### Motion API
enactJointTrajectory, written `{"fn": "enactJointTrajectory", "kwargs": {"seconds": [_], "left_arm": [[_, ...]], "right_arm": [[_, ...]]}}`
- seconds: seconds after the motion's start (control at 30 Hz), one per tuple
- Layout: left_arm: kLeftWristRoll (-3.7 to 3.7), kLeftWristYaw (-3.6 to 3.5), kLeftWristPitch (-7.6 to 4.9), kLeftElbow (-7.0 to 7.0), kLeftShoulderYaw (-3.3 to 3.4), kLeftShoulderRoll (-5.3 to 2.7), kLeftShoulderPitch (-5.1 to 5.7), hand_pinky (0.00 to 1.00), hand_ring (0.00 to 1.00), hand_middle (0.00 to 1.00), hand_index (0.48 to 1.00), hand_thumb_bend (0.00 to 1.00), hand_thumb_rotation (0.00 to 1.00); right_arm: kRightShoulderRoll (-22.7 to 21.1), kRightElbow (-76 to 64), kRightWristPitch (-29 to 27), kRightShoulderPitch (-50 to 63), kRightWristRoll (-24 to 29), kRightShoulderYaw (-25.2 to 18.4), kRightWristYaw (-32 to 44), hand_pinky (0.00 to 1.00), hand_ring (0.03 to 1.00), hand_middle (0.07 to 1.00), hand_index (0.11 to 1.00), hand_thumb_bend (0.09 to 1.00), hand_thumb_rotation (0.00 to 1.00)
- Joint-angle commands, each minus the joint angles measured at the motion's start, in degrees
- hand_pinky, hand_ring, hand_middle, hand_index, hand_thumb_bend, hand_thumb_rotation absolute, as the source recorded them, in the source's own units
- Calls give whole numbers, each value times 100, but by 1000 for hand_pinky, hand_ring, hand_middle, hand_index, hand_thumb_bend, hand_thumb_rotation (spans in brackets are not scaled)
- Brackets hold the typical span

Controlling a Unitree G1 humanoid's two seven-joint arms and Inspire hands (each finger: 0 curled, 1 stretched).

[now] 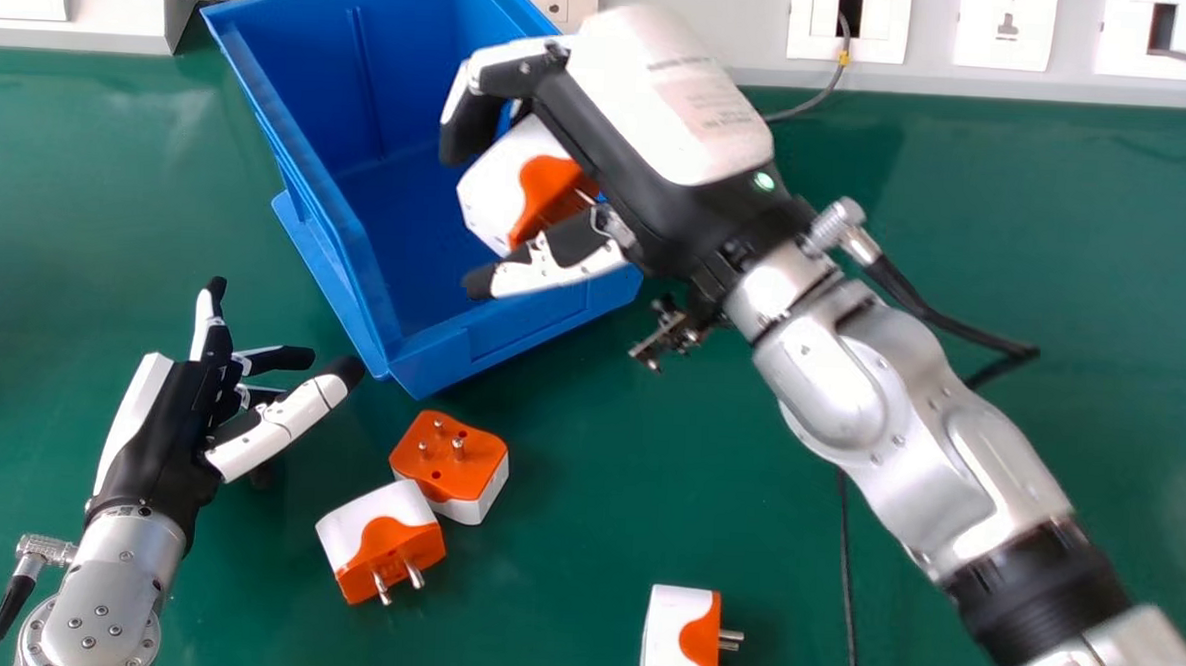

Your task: Pick all objects and put in blue box

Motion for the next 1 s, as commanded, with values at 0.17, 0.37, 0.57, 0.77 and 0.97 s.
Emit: {"fn": "enactJointTrajectory", "kwargs": {"seconds": [0.17,0.37,0.57,0.77,0.97], "left_arm": [[239,-332,448,563,-329,-307,310,554,651,784,845,765,539],[275,-309,352,715,-342,-299,239,557,651,784,845,764,538],[257,-325,285,852,-327,-300,181,556,651,783,845,764,539],[233,-338,262,902,-306,-297,168,555,652,782,845,764,539],[213,-341,220,1003,-279,-296,139,555,652,781,846,764,539]], "right_arm": [[237,1440,-289,-1185,-98,162,-676,327,448,541,495,495,0],[493,2755,-255,-1806,-415,494,-1410,323,449,546,499,493,0],[566,3718,-310,-2265,-828,956,-2064,323,446,542,505,494,0],[597,4019,-288,-2391,-932,1163,-2336,323,443,533,508,494,0],[733,4327,-214,-2425,-871,1231,-2415,324,439,515,512,496,0]]}}
